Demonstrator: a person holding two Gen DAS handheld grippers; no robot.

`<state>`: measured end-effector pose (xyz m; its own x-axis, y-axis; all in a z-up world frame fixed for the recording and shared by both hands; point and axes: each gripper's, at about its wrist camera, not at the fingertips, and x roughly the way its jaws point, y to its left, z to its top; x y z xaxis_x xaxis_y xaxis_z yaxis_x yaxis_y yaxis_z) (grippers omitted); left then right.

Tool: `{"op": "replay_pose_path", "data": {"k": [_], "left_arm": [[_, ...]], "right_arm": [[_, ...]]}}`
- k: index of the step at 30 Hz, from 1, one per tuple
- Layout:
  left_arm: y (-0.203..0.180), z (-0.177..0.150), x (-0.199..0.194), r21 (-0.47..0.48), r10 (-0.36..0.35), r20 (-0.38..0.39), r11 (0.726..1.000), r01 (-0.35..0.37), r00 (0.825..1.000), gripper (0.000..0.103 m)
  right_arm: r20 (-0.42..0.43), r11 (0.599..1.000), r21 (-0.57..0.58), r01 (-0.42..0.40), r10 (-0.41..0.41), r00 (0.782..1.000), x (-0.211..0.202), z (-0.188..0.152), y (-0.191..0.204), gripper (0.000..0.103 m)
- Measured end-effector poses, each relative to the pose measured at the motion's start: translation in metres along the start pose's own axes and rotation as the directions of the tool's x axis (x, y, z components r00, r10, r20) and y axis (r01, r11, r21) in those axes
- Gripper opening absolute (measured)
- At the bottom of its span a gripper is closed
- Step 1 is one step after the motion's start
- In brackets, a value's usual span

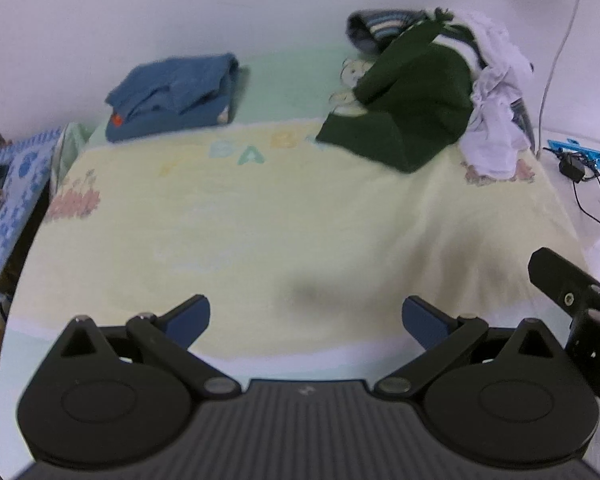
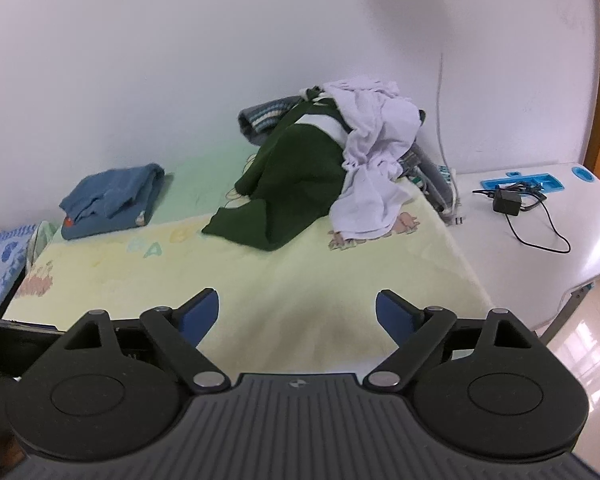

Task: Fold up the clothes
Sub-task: 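Move both tools toward the white clothing pile on the bed, then grasp the white shirt with the right gripper while the left tool approaches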

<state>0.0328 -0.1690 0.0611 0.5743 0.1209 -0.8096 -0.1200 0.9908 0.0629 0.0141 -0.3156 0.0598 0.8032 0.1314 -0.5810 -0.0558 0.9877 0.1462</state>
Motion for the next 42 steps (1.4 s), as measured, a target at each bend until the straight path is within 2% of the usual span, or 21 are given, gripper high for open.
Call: {"op": "replay_pose_path", "data": {"k": [7,10,13,14,17,20,23,26,29,32,34,35,37,41,42], "left_arm": [[-0.024,0.04,-0.007,0.094,0.002,0.034,0.996,-0.005,0.999,0.102],[-0.031,0.066,-0.021,0.166,-0.012,0.118,0.986,-0.008,0.993,0.102],[-0.037,0.09,-0.04,0.225,-0.031,0.234,0.974,-0.024,0.972,0.102],[-0.039,0.097,-0.043,0.247,-0.039,0.251,0.969,-0.026,0.967,0.102],[-0.041,0.116,-0.044,0.291,-0.071,0.223,0.957,0.003,0.972,0.102],[-0.037,0.141,-0.04,0.284,-0.127,0.177,0.956,0.073,0.976,0.102],[-0.038,0.158,-0.034,0.308,-0.133,0.199,0.949,0.067,0.971,0.102],[-0.039,0.157,-0.024,0.308,-0.149,0.207,0.948,0.08,0.967,0.102],[-0.04,0.144,-0.002,0.296,-0.165,0.176,0.949,0.107,0.97,0.102],[-0.046,0.13,0.022,0.328,-0.175,0.109,0.936,0.131,0.978,0.102],[-0.051,0.124,0.037,0.351,-0.181,0.071,0.925,0.145,0.981,0.102],[-0.052,0.121,0.043,0.361,-0.185,0.066,0.921,0.15,0.98,0.102],[-0.055,0.112,0.054,0.386,-0.172,0.074,0.913,0.131,0.982,0.102],[-0.058,0.1,0.077,0.42,-0.159,0.078,0.901,0.112,0.984,0.102],[-0.058,0.097,0.083,0.42,-0.161,0.067,0.9,0.119,0.985,0.102]], "right_arm": [[0.026,0.999,0.024,0.025,-0.025,0.999,0.0,0.024,-0.013,0.087],[0.047,0.999,0.027,0.036,-0.038,0.998,-0.002,0.037,-0.016,0.087],[0.087,0.999,0.013,0.051,-0.052,0.995,-0.01,0.056,-0.015,0.087],[0.099,0.999,0.015,0.048,-0.049,0.994,-0.013,0.063,-0.015,0.087],[0.13,0.999,0.023,0.044,-0.047,0.99,-0.021,0.081,-0.015,0.087],[0.14,0.999,0.022,0.04,-0.042,0.989,-0.022,0.096,-0.012,0.087],[0.153,0.999,0.009,0.05,-0.051,0.987,-0.015,0.101,-0.012,0.087],[0.165,0.998,-0.005,0.061,-0.059,0.985,-0.009,0.106,-0.011,0.086],[0.163,0.996,-0.008,0.086,-0.083,0.983,0.008,0.103,-0.018,0.081],[0.093,0.995,-0.014,0.094,-0.092,0.991,0.037,0.108,-0.03,0.064],[0.042,0.994,-0.016,0.105,-0.104,0.994,0.058,0.116,-0.038,0.048],[0.018,0.992,-0.023,0.121,-0.12,0.993,0.067,0.12,-0.04,0.046],[-0.001,0.989,-0.043,0.138,-0.138,0.99,0.085,0.134,-0.046,0.044],[0.03,0.983,-0.072,0.166,-0.165,0.986,0.116,0.162,-0.051,0.044],[0.037,0.982,-0.075,0.171,-0.168,0.985,0.127,0.167,-0.051,0.047]]}}
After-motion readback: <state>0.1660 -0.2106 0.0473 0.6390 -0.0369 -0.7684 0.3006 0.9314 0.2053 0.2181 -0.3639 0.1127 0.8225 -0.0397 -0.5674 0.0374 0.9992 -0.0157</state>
